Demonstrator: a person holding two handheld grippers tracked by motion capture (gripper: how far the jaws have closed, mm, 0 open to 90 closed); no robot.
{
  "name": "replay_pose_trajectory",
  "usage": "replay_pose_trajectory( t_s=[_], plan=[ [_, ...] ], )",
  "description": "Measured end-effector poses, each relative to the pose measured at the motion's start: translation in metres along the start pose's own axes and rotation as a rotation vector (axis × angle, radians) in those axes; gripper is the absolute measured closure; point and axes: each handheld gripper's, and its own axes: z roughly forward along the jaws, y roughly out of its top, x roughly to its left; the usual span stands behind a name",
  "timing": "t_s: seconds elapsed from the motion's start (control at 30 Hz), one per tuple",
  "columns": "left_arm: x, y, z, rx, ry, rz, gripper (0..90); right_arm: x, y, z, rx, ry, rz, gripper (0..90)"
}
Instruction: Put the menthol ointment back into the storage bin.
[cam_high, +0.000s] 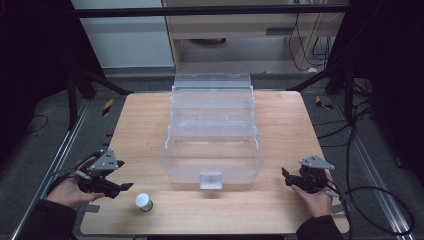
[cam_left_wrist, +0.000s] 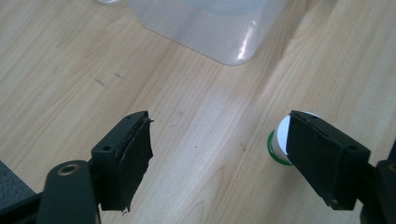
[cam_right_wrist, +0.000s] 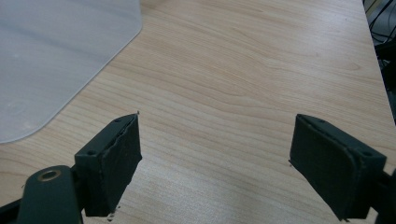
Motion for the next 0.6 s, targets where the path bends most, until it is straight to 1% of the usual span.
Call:
replay_pose_trajectory(
  t_s=[0.03,0.13,0.23,0.27,0.33,0.37,0.4,0.43,0.5,0.53,0.57,0.6],
  plan=[
    [0.0,0.0,0.0,0.0,0.0,0.0,21.6,0.0,0.0,0.0,0.0,0.0,0.0,16.5],
    [-0.004,0.004,0.0,0.027,-0.02,0.032,20.7,0.0,0.0,0.0,0.001,0.001,0.002,16.4],
    [-0.006,0.005,0.0,0.04,-0.031,0.042,19.6,0.0,0.0,0.0,0.002,0.003,0.005,16.4],
    [-0.008,0.006,0.001,0.047,-0.039,0.054,19.6,0.0,0.0,-0.001,0.0,0.002,0.005,16.4],
    [-0.008,0.007,0.001,0.051,-0.045,0.057,19.6,0.0,0.0,-0.001,0.002,0.003,0.006,16.4],
    [-0.009,0.007,0.002,0.061,-0.05,0.068,19.6,0.0,0.0,0.0,0.003,0.003,0.0,16.4],
    [-0.011,0.008,0.003,0.079,-0.061,0.088,19.6,0.0,0.0,0.0,0.005,0.004,-0.002,16.4],
    [-0.012,0.009,0.004,0.084,-0.069,0.096,19.5,0.0,0.0,0.0,0.009,0.007,0.0,16.4],
    [-0.013,0.009,0.005,0.088,-0.074,0.098,19.6,0.001,0.0,0.0,0.011,0.008,-0.003,16.3],
    [-0.015,0.011,0.007,0.104,-0.087,0.115,19.6,0.001,0.0,0.0,0.013,0.009,-0.003,16.3],
    [-0.015,0.011,0.007,0.104,-0.087,0.115,19.8,0.001,0.0,0.0,0.013,0.009,-0.003,16.3],
    [-0.016,0.012,0.008,0.11,-0.095,0.121,20.2,0.001,0.0,0.0,0.017,0.01,-0.002,16.2]
  ],
)
